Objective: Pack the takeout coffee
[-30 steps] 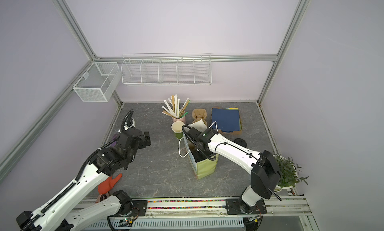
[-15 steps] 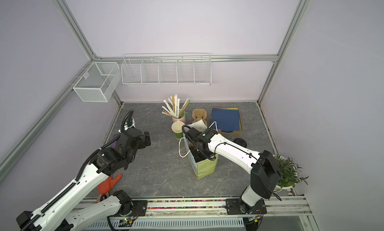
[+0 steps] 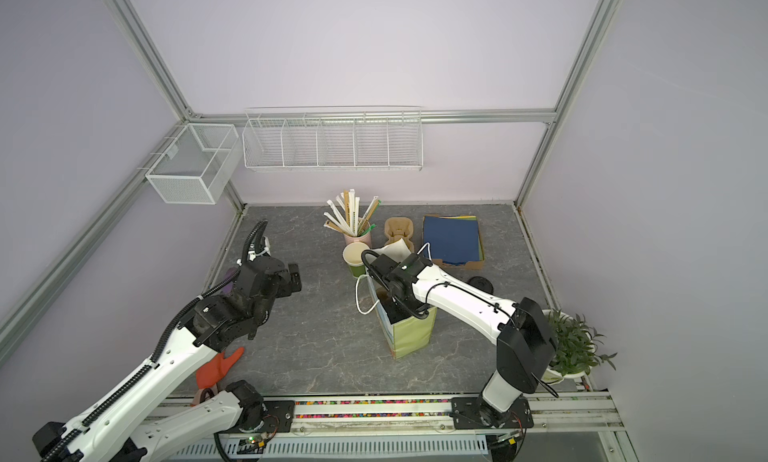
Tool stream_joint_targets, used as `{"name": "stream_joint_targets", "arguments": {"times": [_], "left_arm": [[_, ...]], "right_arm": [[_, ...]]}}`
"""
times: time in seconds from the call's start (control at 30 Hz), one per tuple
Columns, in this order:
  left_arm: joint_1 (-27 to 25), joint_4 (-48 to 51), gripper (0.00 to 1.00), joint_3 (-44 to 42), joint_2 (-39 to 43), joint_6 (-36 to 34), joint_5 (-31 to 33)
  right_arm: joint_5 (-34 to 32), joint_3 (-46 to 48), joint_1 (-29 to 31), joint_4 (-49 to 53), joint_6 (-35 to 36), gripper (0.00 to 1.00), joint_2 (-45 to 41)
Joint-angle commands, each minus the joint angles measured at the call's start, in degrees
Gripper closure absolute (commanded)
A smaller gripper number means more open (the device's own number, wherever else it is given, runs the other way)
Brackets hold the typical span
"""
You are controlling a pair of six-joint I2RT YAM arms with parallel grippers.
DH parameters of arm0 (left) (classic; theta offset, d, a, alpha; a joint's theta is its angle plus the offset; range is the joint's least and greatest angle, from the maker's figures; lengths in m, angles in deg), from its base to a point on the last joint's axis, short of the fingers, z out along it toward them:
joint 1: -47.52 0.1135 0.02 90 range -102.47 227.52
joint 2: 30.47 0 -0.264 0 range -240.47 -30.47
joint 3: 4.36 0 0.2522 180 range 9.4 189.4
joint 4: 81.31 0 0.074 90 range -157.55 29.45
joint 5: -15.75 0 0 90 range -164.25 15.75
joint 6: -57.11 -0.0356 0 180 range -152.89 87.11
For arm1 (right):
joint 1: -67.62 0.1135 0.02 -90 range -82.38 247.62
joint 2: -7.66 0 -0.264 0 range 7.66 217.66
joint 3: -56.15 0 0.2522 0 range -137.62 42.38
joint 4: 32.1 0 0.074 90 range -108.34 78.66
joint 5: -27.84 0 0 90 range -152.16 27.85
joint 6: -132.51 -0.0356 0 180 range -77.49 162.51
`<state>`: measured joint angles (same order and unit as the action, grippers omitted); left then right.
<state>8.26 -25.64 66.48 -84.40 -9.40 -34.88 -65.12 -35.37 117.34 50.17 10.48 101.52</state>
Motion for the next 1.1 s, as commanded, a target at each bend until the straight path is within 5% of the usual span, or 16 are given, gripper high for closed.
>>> {"name": "stream_joint_targets", "arguments": {"times": [0.0, 1.07], "left_arm": [[0.24, 0.58, 0.01, -0.48, -0.14, -0.55, 0.18], [0.24, 0.63, 0.01, -0.48, -0.83, -0.63, 0.22]], "right_arm": [[-0.97, 2.73, 0.65, -0.83, 1.27, 0.28, 4.14], [-2.31, -3.22, 0.56, 2.76, 1.56, 0.09, 0.18]]}}
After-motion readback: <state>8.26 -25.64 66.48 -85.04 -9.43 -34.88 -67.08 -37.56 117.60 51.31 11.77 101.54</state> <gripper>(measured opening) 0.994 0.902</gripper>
